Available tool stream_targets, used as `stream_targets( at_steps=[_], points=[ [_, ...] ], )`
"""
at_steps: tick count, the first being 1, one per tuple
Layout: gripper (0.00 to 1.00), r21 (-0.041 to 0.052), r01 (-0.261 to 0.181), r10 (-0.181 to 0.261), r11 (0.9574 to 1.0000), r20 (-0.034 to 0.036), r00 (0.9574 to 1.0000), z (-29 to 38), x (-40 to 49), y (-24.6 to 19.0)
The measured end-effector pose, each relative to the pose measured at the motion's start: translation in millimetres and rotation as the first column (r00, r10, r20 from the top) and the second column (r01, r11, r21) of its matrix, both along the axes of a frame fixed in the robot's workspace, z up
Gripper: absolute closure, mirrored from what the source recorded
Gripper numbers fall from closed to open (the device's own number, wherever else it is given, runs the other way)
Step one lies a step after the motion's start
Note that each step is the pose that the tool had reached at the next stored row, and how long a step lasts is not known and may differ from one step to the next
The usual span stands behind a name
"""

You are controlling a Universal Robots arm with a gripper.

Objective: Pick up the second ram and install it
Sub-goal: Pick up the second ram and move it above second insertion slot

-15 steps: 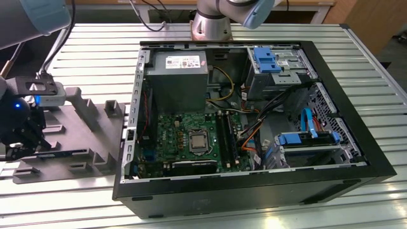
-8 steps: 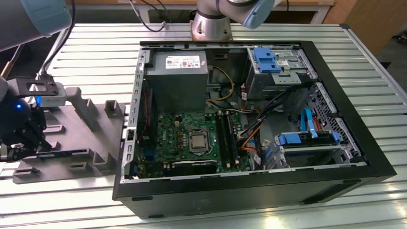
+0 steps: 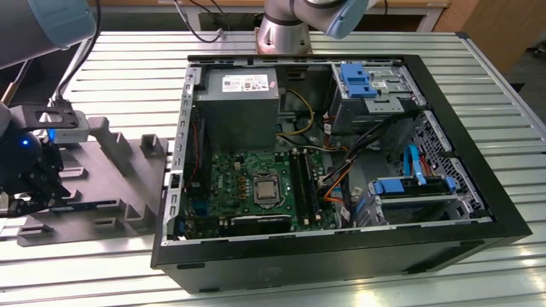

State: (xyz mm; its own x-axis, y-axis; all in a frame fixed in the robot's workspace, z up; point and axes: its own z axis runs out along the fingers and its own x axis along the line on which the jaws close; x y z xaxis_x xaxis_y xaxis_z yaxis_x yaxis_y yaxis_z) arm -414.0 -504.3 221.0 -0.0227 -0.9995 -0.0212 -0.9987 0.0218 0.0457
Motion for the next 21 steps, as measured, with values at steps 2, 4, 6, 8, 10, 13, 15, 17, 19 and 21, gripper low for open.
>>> stream_targets(
  at_steps=[2, 4, 6, 8, 10, 13, 15, 17, 19, 21],
  points=[
    [0.76, 0.0001, 0.000, 0.000, 1.0000, 0.0001, 1.0000, 0.0, 0.0, 0.0],
    [0.76, 0.0000, -0.007, 0.007, 1.0000, 0.0000, 1.0000, -0.2, 0.0, 0.0],
    [0.76, 0.0000, -0.033, 0.033, 0.9994, 0.0000, 0.9994, -0.4, 0.0, 0.0],
    [0.76, 0.0000, -0.036, 0.036, 0.9993, 0.0000, 0.9993, -0.4, 0.0, 0.0],
    [0.76, 0.0000, -0.036, 0.036, 0.9993, 0.0000, 0.9993, -0.4, 0.0, 0.0],
    [0.75, 0.0001, -0.036, 0.036, 0.9993, 0.0000, 0.9993, -0.4, 0.0, 0.0],
    [0.69, 0.0001, -0.037, 0.037, 0.9993, 0.0000, 0.9993, -0.4, 0.0, 0.0],
    [0.69, 0.0002, -0.038, 0.038, 0.9993, 0.0002, 0.9993, -1.6, -0.3, 0.0],
    [0.69, 0.0001, -0.043, 0.043, 0.9991, 0.0000, 0.9991, -3.6, -1.3, 0.0],
    [0.69, 0.0001, -0.048, 0.048, 0.9989, 0.0001, 0.9989, -5.6, -2.2, 0.0]
  ],
)
